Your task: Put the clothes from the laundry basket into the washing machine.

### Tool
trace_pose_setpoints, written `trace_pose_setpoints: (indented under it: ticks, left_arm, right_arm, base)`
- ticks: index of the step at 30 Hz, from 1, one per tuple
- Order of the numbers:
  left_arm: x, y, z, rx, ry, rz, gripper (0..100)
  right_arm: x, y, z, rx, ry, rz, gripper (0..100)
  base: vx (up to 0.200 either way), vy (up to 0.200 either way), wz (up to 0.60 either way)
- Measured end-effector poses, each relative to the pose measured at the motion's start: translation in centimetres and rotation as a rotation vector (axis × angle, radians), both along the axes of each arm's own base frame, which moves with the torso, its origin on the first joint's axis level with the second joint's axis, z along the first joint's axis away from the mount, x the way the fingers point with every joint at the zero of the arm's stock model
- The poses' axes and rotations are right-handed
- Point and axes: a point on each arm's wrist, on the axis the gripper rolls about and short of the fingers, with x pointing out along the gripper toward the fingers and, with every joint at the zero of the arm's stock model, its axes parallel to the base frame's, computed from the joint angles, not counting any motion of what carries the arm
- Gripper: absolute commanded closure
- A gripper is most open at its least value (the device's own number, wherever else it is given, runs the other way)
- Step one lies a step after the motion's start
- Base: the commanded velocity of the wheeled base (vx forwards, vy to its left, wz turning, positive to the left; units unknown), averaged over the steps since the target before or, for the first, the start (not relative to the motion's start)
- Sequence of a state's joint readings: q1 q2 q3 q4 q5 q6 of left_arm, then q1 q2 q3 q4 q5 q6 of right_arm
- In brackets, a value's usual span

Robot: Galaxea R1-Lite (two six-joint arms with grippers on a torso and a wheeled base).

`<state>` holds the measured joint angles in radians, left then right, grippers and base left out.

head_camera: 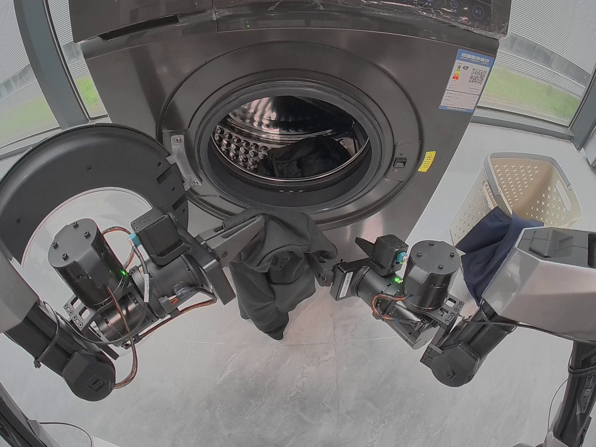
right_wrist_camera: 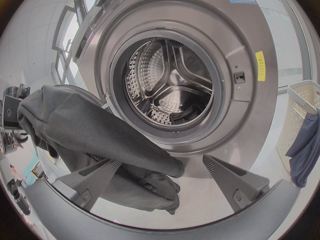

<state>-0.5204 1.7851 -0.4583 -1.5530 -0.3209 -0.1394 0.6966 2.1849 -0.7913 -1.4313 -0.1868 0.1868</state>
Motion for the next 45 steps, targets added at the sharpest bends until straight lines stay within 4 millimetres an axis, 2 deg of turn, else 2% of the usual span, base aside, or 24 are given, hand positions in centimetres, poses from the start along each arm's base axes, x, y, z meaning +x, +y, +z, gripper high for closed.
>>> trace_pose_setpoints:
  ticks: [8,16,25,33,39,40,45]
  left_arm:
    - [0.1,0.0,0.0,-0.001,-0.001,0.000,100]
    - [0.0,-0.1,-0.1,0.003,0.004,-0.003,100]
    - [0.1,-0.2,-0.4,0.008,0.009,-0.005,100]
    - [-0.1,-0.3,-0.6,0.015,0.016,-0.011,100]
    - [-0.2,-0.3,-0.7,0.017,0.019,-0.012,100]
    - [-0.2,-0.3,-0.7,0.017,0.020,-0.013,100]
    - [-0.1,-0.3,-0.8,0.018,0.025,-0.012,100]
  right_arm:
    - [-0.5,0.5,-1.1,-0.024,0.029,0.016,0]
    - [0.3,1.5,-0.1,0.014,-0.019,0.022,0]
    - [-1.2,1.8,-0.2,0.007,-0.010,0.079,0]
    - [-0.6,2.4,1.2,0.048,-0.060,0.080,0]
    - [-0.4,2.6,1.1,0.051,-0.063,0.081,0]
    - [-0.4,2.7,1.0,0.054,-0.066,0.082,100]
    - [-0.5,2.8,1.1,0.061,-0.074,0.084,100]
  base:
    - [0.000,0.000,0.00]
    - [0.000,0.000,0.00]
    - [0.000,0.000,0.00]
    - [0.000,0.000,0.00]
    - [0.000,0.000,0.00]
    - [0.000,0.000,0.00]
    - [0.000,0.000,0.00]
